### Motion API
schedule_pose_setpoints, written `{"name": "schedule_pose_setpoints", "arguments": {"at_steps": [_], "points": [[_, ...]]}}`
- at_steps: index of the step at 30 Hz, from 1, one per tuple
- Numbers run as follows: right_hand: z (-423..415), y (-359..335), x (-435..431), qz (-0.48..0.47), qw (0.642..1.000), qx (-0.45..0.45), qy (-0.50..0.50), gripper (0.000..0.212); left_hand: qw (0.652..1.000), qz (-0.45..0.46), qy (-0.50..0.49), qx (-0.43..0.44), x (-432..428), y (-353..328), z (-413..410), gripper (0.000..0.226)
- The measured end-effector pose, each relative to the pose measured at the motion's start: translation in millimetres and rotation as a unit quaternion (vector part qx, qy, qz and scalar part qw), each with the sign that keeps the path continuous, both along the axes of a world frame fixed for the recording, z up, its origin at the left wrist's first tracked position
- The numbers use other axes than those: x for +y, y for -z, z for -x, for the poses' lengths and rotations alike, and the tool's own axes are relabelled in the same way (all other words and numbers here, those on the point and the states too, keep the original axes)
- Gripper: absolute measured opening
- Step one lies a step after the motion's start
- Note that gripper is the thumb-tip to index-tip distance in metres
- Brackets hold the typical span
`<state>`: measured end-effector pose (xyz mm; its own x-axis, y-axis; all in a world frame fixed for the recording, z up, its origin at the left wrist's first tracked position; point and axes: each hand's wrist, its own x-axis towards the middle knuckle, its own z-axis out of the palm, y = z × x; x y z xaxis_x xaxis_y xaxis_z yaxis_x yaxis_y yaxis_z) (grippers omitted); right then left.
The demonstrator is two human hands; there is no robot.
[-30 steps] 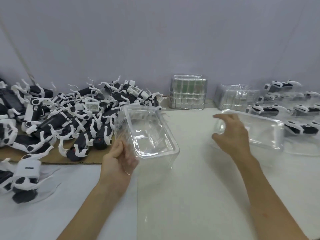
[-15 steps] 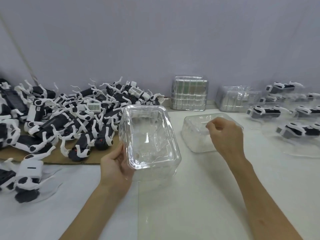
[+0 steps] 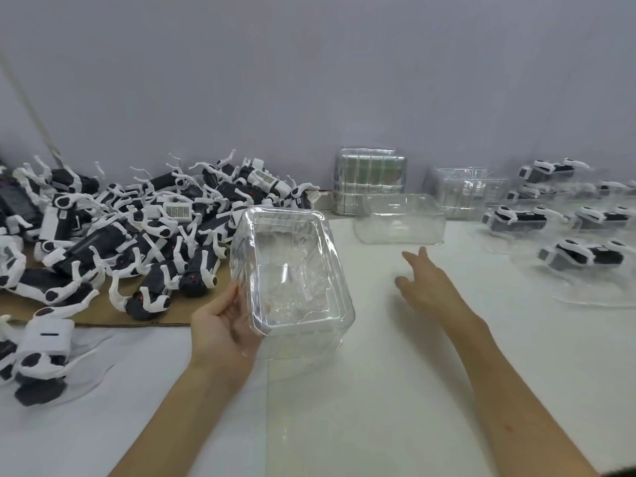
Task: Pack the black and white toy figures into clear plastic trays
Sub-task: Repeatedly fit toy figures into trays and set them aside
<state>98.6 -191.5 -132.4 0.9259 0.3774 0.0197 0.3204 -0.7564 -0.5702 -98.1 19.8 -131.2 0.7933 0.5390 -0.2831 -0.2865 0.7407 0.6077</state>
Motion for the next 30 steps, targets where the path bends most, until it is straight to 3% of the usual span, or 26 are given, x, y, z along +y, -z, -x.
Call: {"name": "schedule_pose_setpoints", "arguments": {"at_steps": [3, 5, 7, 9, 14, 17, 19, 21, 25, 27, 30], "points": [[11, -9, 8, -0.165, 0.986, -0.015, -0.013, 0.026, 1.0, -0.005, 0.004, -0.001, 1, 0, -1, 0.037], [22, -17, 15, -0.259, 0.962, 0.047, -0.073, 0.017, 1.0, -0.024, 0.014, -0.004, 0, 1, -1, 0.024], [35, -23, 22, -0.29, 0.93, 0.156, -0.163, 0.025, 0.997, -0.073, 0.033, -0.009, -3, 2, -2, 0.014], [44, -19, 30, -0.264, 0.919, 0.193, -0.223, 0.029, 0.987, -0.146, 0.06, -0.014, -5, 5, -3, 0.012], [48, -6, 41, -0.304, 0.929, 0.106, -0.181, 0.034, 0.961, -0.235, 0.131, -0.065, -5, 1, -2, 0.025], [50, -10, 39, -0.317, 0.935, -0.08, -0.134, 0.041, 0.965, -0.225, 0.116, -0.074, -4, -1, -3, 0.023], [56, -16, 38, -0.358, 0.908, -0.179, -0.127, 0.019, 0.967, -0.225, 0.084, -0.078, -5, 1, -3, 0.02], [62, -23, 36, -0.413, 0.882, -0.15, -0.17, 0.006, 0.968, -0.231, 0.056, -0.075, -7, 1, -3, 0.017], [76, -26, 40, -0.351, 0.886, -0.092, -0.288, 0.03, 0.958, -0.281, 0.026, -0.059, -14, 4, -3, 0.015], [81, -20, 45, -0.306, 0.895, -0.112, -0.303, 0.032, 0.948, -0.313, 0.028, -0.057, -18, 6, -4, 0.01], [84, -15, 49, -0.321, 0.894, -0.097, -0.298, 0.035, 0.937, -0.346, 0.03, -0.044, -20, 6, -3, 0.015]]}}
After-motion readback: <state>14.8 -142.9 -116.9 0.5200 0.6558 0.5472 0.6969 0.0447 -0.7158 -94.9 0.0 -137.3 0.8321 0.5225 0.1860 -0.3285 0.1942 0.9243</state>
